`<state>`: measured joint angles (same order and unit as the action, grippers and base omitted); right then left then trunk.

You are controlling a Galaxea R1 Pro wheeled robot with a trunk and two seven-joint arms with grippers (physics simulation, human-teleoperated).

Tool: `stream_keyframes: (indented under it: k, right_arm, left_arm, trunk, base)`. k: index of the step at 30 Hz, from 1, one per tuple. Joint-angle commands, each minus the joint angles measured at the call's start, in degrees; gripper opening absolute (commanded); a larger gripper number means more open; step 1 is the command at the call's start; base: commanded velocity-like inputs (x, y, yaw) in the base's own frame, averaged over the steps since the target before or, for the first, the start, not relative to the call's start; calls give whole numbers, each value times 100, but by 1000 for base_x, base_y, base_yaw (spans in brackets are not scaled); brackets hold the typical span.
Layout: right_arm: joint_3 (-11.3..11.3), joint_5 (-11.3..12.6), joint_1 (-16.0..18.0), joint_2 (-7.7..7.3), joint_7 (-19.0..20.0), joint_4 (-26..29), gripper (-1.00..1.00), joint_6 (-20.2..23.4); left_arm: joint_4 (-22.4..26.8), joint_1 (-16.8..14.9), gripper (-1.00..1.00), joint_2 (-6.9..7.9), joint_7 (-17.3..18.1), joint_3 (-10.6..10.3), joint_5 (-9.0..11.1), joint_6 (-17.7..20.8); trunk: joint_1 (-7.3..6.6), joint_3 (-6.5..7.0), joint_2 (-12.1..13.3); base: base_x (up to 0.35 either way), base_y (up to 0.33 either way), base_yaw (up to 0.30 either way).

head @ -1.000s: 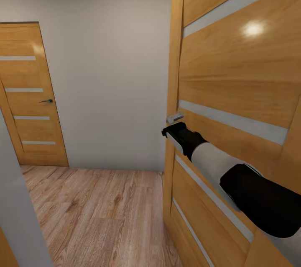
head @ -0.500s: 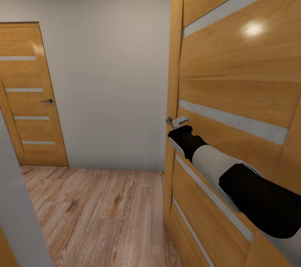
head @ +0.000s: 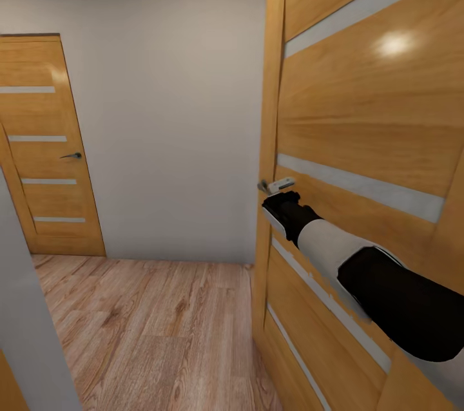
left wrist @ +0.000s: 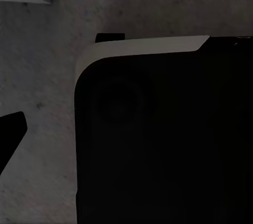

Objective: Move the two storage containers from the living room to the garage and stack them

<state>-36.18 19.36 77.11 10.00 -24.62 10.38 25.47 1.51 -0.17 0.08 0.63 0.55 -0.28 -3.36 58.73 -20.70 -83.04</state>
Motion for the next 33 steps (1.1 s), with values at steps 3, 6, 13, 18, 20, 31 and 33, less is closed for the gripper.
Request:
stream_keyframes:
  k: [3,6,13,18,20,31,33]
  right_arm:
    - [-120,-84,244,0,-68,-122,100,60]
    - [-111,-82,300,0,-69,-131,100,63]
    - [-101,-66,410,-209,-66,-133,100,70]
    - [-94,-58,425,-315,-64,-133,100,72]
    - [-93,-57,426,-321,-62,-133,100,68]
    - [-91,-55,428,-255,-61,-124,100,62]
    - [-91,-55,428,-254,-61,-124,100,63]
  left_arm:
    - [0,0,100,1,7,7,-3,-15]
    - [0,0,100,1,7,7,-2,-15]
    - [-2,0,100,1,7,7,-3,-15]
    - [2,0,100,1,7,7,-1,-15]
    - [1,0,100,1,7,7,0,-15]
    - [-1,0,100,1,7,7,2,-15]
    - [-2,0,100,1,7,7,2,-15]
  trunk:
    - [0,-6,-4]
    - [0,-6,-4]
    - [0,-6,-4]
    - [0,-6,-4]
    - [0,-6,-4]
    - [0,-6,-4]
    - [0,-6,-4]
  base:
    - [0,0,0]
    - [0,0,0]
    - [0,0,0]
    - [0,0,0]
    - [0,0,0]
    - [0,0,0]
    - [0,0,0]
